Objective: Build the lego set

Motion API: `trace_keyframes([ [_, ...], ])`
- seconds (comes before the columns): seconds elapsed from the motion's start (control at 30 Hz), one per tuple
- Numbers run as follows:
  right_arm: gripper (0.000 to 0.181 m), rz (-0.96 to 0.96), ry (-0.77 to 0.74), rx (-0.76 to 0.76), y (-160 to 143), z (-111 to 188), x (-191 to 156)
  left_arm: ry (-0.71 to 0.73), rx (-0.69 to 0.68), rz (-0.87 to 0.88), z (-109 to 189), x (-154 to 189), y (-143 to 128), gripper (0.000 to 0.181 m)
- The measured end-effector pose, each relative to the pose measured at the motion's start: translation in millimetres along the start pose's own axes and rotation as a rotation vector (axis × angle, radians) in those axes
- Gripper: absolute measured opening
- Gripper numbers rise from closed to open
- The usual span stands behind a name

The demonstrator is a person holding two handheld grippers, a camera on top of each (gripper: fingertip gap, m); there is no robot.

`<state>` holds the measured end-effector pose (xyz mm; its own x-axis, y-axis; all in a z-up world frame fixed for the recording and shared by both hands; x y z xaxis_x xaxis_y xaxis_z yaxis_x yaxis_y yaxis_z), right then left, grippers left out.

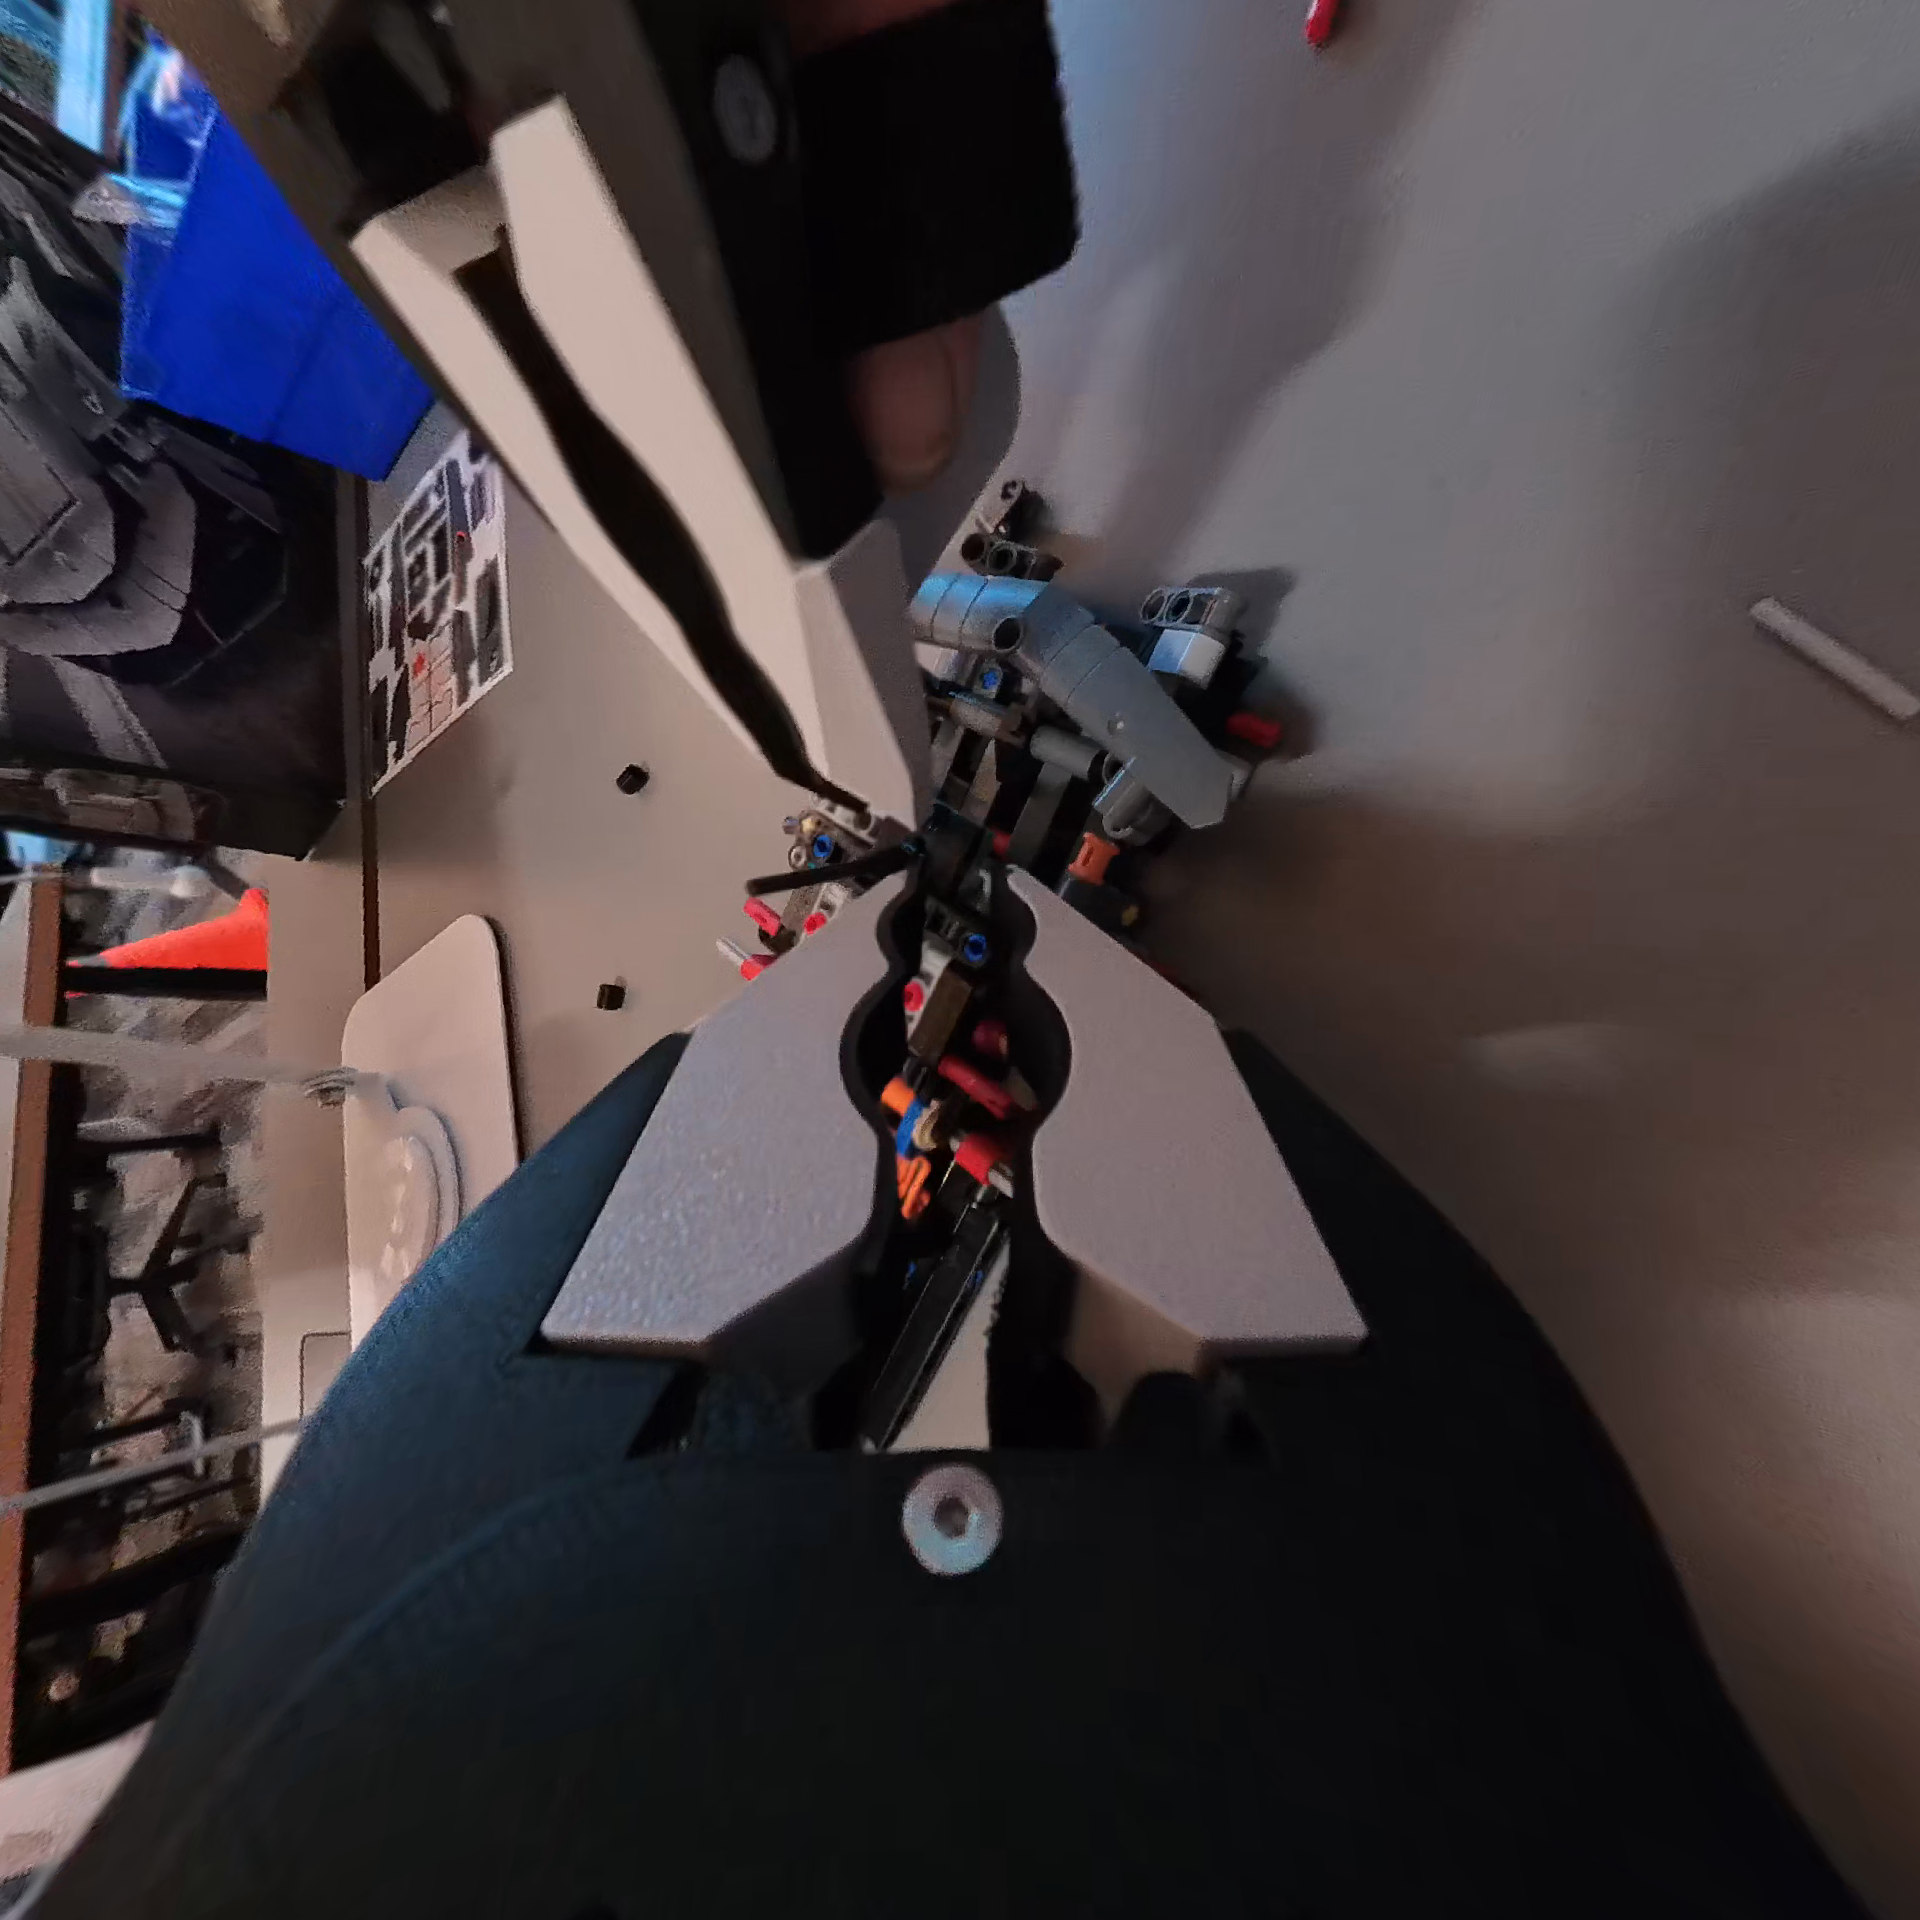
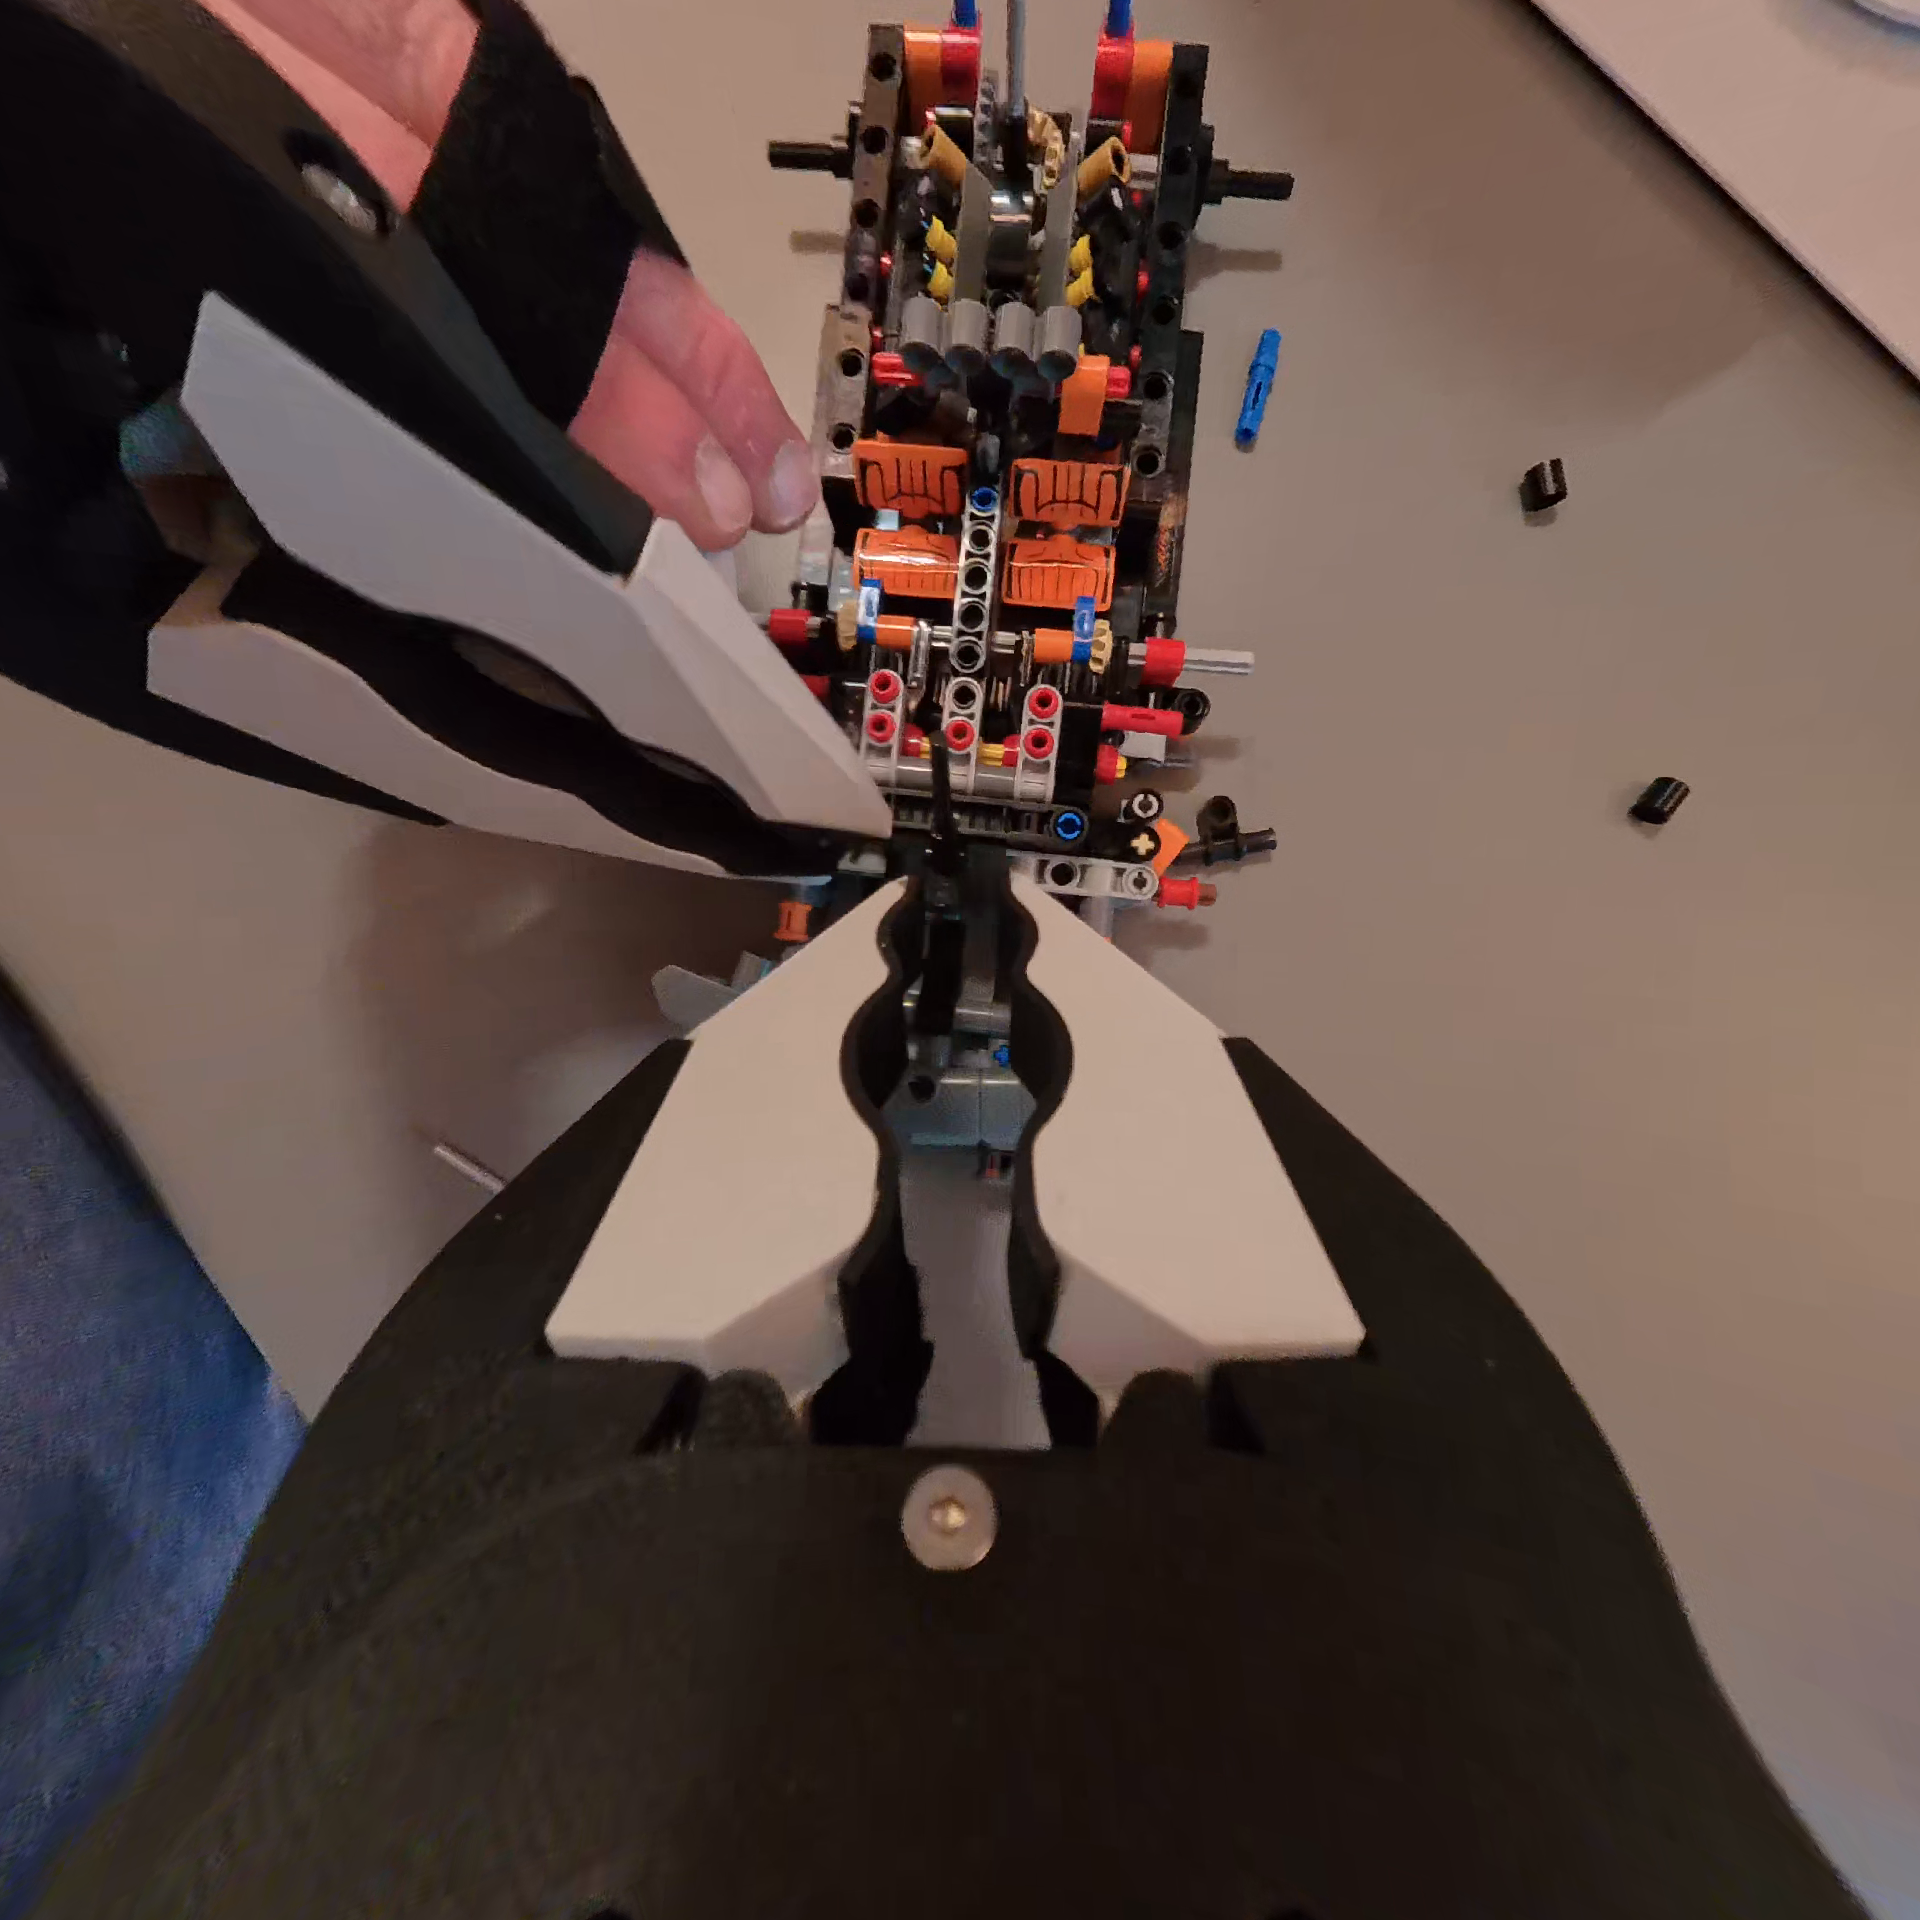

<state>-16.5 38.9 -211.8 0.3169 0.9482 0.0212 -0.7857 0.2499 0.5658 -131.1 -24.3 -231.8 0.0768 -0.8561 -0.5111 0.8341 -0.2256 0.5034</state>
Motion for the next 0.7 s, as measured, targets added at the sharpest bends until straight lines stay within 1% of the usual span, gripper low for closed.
trace_keyframes([
  [0.13,0.014,0.003,-0.005,0.026,0.4,2.3,-3.6,-0.004,0.019,0.065,16.8,-3.2,-6.6,0.016],
  [0.27,0.016,0.001,-0.011,0.022,1.1,-4.5,-6.2,0.003,0.009,0.094,24.8,5.1,-17.1,0.020],
  [0.4,0.009,-0.007,-0.035,0.010,3.2,-9.3,-5.6,0.025,0.010,0.087,28.6,19.7,-27.3,0.021],
  [0.53,0.008,-0.011,-0.037,-0.013,4.8,-9.5,-5.6,0.065,0.048,0.079,36.3,31.2,-33.9,0.021],
  [0.7,0.007,0.004,-0.070,-0.061,9.0,-9.9,-9.7,0.082,0.030,0.070,42.9,38.3,-45.1,0.022],
])
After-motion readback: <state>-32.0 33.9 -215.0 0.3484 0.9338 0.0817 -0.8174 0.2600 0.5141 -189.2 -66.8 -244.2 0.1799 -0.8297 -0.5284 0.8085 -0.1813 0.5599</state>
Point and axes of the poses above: each gripper's, where its closed fingertips meet, z back along the fingers, y out of its top, x = y × z across the jaws, the point moved 10 cm from there along z, back along the fingers, and after that the axes turned 6 degrees about -y, right-handed, at the moved point
